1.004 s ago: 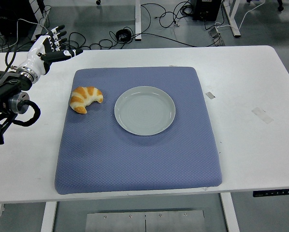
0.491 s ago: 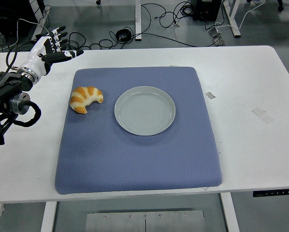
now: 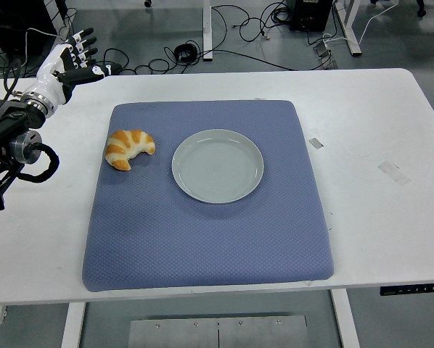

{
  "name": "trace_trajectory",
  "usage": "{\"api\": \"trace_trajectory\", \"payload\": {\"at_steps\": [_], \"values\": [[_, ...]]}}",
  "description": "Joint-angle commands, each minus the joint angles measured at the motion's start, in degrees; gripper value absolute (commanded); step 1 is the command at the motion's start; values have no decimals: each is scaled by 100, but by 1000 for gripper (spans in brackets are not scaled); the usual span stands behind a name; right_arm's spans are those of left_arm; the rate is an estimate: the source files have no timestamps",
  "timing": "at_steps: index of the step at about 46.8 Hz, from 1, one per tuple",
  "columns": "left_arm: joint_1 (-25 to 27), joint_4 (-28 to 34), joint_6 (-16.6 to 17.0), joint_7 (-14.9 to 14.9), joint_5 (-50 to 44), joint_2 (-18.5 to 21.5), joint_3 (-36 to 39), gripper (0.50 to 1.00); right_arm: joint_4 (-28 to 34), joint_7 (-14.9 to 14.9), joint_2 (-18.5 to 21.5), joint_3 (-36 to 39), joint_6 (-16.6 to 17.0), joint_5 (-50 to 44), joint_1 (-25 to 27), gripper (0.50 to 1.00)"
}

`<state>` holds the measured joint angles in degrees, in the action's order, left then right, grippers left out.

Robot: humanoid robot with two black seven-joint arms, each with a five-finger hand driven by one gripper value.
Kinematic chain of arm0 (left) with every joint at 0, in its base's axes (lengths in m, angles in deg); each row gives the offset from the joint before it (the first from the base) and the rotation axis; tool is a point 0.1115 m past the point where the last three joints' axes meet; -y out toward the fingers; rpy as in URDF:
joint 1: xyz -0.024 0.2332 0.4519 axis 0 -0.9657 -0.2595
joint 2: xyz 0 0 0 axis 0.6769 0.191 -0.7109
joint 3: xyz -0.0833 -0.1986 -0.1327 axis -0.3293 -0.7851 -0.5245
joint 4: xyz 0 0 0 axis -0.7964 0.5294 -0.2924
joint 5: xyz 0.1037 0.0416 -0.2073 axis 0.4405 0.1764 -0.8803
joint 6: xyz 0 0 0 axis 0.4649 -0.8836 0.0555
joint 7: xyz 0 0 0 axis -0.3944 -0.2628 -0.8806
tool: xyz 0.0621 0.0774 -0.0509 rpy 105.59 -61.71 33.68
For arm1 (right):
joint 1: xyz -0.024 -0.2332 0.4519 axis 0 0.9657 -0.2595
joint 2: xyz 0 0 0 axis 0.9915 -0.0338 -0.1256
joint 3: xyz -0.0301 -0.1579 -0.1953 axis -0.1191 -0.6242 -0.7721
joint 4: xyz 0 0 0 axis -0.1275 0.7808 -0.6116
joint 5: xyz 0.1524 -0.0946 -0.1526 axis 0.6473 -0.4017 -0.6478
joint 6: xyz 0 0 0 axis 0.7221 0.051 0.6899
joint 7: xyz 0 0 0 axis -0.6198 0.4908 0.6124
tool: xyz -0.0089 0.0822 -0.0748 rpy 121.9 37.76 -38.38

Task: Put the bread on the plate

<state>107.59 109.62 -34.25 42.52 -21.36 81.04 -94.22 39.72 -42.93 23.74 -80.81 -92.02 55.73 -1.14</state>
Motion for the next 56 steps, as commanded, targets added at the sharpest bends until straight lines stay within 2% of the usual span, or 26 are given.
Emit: {"api": "trace_trajectory", "payload": {"at_steps": [1,22,36,49,56], "values": [[81,0,0,-7,23,5,29,972,0,0,0,0,0,-1,-1,1000],[590,35,-149,-16,32,295,231,972,0,0,0,0,0,-2,8,1000],[1118,35,-140,-16,85,304,1487,969,0,0,0,0,0,-2,-1,1000],[1566,61,-140,-7,94,260,3289,969,0,0,0,0,0,-2,-1,1000],[1637,79,-149,-16,111,269,3553,969,0,0,0,0,0,7,-1,1000]]}}
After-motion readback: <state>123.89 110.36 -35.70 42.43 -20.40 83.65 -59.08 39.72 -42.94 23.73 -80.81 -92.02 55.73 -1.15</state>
